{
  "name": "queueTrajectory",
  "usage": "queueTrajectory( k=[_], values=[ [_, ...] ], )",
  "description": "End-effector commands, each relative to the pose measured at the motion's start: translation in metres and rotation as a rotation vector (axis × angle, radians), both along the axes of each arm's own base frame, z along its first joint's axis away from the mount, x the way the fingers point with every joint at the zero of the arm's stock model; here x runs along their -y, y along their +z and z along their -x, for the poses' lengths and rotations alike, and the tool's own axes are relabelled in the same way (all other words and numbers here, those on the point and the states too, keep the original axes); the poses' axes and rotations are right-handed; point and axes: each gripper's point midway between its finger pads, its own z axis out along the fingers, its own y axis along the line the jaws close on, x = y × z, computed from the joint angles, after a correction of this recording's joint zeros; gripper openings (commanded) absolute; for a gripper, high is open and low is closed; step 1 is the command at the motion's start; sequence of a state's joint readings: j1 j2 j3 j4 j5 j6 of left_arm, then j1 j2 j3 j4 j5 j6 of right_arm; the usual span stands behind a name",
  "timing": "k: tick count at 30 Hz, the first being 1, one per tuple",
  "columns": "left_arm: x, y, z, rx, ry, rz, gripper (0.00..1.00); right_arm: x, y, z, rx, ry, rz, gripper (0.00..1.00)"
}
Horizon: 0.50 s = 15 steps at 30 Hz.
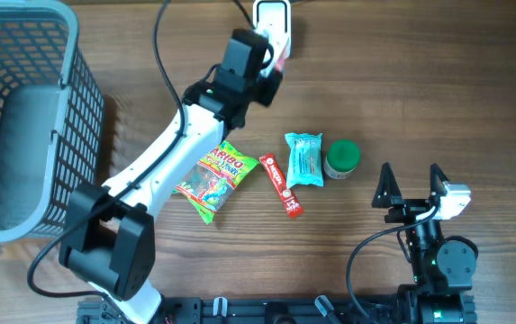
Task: Scan the item barcode
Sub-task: 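Carry the tissue box with the left gripper to the white scanner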
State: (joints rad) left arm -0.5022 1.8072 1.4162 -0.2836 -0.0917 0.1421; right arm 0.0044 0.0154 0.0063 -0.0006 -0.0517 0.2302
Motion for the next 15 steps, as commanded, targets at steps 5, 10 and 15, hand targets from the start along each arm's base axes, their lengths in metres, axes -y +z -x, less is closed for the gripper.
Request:
queueTrajectory(
  k=[5, 10, 15],
  values=[
    [-0.026, 0.047, -0.075, 0.43, 0.091, -0.237, 0.04, 0.0, 0.001, 0.0, 0.006, -0.002, -0.008, 1.0],
    [-0.038, -0.011, -0.115, 0.531, 0.037, -0.571, 0.04, 0.0, 0.001, 0.0, 0.006, -0.002, -0.008, 1.0],
    [-0.024, -0.054, -0.139, 0.555, -0.064, -0.723, 0.04, 0.0, 0.001, 0.0, 0.006, -0.002, -0.008, 1.0]
  ],
)
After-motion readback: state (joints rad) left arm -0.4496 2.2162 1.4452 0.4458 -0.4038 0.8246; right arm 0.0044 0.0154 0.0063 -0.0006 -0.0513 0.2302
